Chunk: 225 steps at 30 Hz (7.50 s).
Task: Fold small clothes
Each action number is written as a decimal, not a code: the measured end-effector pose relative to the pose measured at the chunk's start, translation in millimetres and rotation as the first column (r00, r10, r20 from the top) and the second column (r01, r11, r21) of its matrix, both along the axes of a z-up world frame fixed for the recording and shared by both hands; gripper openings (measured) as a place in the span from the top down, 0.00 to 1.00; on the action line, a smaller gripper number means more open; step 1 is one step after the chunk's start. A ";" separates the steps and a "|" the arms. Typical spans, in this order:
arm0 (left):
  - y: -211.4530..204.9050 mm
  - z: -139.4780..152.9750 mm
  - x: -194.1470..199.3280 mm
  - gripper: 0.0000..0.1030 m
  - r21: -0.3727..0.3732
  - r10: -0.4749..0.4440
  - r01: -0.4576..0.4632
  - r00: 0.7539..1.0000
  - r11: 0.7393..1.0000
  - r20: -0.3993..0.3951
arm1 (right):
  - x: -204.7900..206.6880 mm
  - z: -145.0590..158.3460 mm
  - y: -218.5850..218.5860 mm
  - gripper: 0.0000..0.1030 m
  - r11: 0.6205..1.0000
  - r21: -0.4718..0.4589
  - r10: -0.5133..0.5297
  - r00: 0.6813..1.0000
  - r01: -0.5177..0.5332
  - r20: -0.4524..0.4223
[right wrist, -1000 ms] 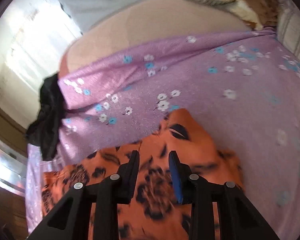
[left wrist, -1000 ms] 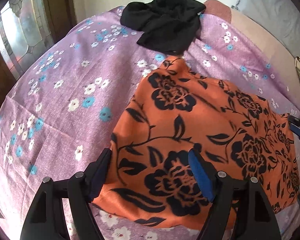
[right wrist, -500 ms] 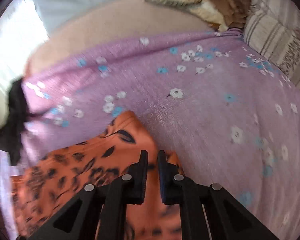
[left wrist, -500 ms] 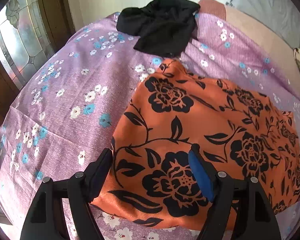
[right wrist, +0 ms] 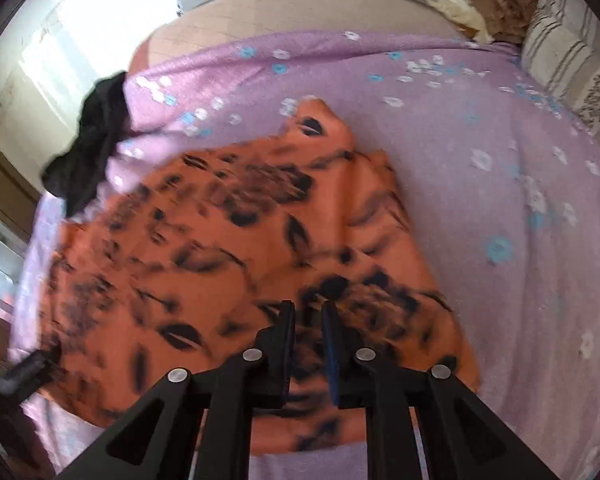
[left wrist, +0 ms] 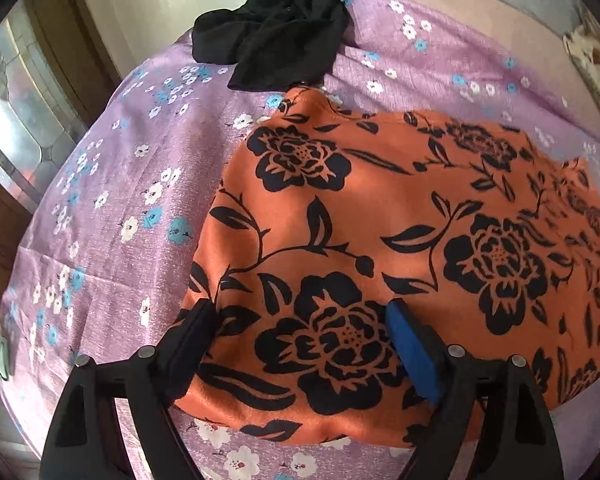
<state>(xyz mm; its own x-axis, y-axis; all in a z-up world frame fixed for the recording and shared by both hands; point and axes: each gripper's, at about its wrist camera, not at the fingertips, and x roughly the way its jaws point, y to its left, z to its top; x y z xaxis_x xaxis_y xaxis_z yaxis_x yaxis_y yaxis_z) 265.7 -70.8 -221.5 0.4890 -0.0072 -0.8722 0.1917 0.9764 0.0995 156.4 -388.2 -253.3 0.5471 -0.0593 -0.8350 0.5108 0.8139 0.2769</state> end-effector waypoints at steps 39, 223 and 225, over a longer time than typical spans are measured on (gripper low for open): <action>-7.3 14.2 -1.7 0.16 -0.071 -0.012 0.019 0.996 0.997 0.090 | -35.9 -36.0 37.4 0.81 0.987 0.053 0.148 0.988 -0.150 0.035; 71.7 -23.2 -17.5 0.78 -0.611 0.223 -0.295 0.955 0.735 -0.193 | -41.4 -43.9 -19.8 0.84 0.814 0.552 -0.331 0.926 0.183 0.181; 69.7 -8.7 -24.6 0.80 -0.615 0.206 -0.250 0.968 0.748 -0.144 | -44.2 -28.5 -16.6 0.85 0.844 0.511 -0.318 0.920 0.164 0.230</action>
<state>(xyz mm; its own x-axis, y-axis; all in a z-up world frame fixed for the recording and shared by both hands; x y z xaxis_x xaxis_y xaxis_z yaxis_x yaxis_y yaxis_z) 241.0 -1.1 -230.3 0.4918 -0.4554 -0.7422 -0.0605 0.8324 -0.5508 112.2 -404.9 -281.8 0.7912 0.1372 -0.5959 0.5043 0.4047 0.7628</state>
